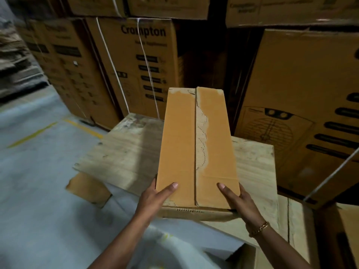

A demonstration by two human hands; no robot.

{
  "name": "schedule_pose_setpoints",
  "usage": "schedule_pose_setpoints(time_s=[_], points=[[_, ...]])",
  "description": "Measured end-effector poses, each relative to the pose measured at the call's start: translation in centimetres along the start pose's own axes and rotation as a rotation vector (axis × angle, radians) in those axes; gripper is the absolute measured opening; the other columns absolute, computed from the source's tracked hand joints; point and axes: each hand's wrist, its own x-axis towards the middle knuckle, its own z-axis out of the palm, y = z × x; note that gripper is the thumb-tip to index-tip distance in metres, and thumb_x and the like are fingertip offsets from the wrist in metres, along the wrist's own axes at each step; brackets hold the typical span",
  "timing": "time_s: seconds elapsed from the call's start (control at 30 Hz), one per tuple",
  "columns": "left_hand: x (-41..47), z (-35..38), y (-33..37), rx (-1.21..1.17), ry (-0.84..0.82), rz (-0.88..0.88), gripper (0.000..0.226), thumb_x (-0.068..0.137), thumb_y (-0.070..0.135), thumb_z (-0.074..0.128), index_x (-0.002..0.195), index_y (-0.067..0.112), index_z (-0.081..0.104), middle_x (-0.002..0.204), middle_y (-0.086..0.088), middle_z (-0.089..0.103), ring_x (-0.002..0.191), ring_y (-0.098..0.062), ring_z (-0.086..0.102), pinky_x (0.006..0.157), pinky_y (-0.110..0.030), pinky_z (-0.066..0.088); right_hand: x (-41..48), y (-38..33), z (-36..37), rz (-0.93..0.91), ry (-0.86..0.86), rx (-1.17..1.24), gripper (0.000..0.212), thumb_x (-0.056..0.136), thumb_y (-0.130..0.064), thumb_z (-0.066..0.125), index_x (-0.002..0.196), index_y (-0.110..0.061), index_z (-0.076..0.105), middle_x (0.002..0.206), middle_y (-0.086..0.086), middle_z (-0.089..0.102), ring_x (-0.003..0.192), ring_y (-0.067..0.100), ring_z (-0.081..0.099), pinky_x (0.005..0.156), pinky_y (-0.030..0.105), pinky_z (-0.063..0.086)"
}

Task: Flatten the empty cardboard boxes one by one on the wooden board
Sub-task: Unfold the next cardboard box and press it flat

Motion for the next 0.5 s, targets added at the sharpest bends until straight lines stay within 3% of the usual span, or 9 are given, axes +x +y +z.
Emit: schedule_pose_setpoints(time_s=[0.1, 0.2, 0.27, 0.4, 0.5], points=[[2.7, -1.8, -0.5, 0.018, 0.002, -0.007, 0.061, 0.073, 0.066, 0.073, 0.125, 0.044, 0.049, 0.105, 0.031, 0.058, 0.105, -0.005, 0.057, 0.091, -0.026, 0.042, 2.2, -1.2, 2.2, 0.004, -0.019, 0.009, 0.092, 0.061, -0.084, 0.067, 0.14, -0.043, 0.045, 0.13, -0.016, 0.061, 0.12, 0.016, 0.056, 0.104, 0.047, 0.045], [5.7, -3.2, -0.9, 0.039, -0.009, -0.02, 0.086, 0.059, 0.084, 0.069, 0.131, 0.041, 0.054, 0.116, 0.022, 0.066, 0.111, -0.009, 0.062, 0.098, -0.034, 0.049, 4.8, -1.9, 3.9, 0.011, -0.037, 0.017, 0.084, 0.061, -0.083, 0.067, 0.134, -0.046, 0.05, 0.124, -0.018, 0.064, 0.117, 0.014, 0.058, 0.102, 0.046, 0.045], [7.5, -3.8, -0.8, 0.056, -0.015, -0.021, 0.087, 0.056, 0.087, 0.067, 0.13, 0.044, 0.055, 0.114, 0.022, 0.068, 0.11, -0.009, 0.063, 0.099, -0.038, 0.05, 6.5, -2.4, 4.8, 0.012, -0.046, 0.033, 0.085, 0.059, -0.084, 0.067, 0.133, -0.046, 0.051, 0.123, -0.017, 0.064, 0.116, 0.015, 0.058, 0.104, 0.048, 0.044], [10.9, -4.7, -0.7, 0.072, -0.034, -0.051, 0.067, 0.062, 0.082, 0.069, 0.12, 0.054, 0.051, 0.113, 0.028, 0.065, 0.109, -0.009, 0.062, 0.096, -0.037, 0.051, 9.8, -2.9, 6.2, 0.068, -0.092, 0.027, 0.09, 0.057, -0.083, 0.066, 0.134, -0.039, 0.051, 0.122, -0.015, 0.064, 0.113, 0.014, 0.059, 0.101, 0.042, 0.045], [12.7, -4.8, -1.6, 0.108, -0.016, -0.092, 0.087, 0.058, 0.084, 0.068, 0.131, 0.042, 0.047, 0.114, 0.023, 0.062, 0.11, -0.012, 0.061, 0.095, -0.036, 0.05, 11.8, -2.0, 6.9, 0.137, -0.132, -0.058, 0.106, 0.051, -0.09, 0.066, 0.139, -0.034, 0.048, 0.126, -0.01, 0.064, 0.114, 0.017, 0.061, 0.101, 0.044, 0.049]])
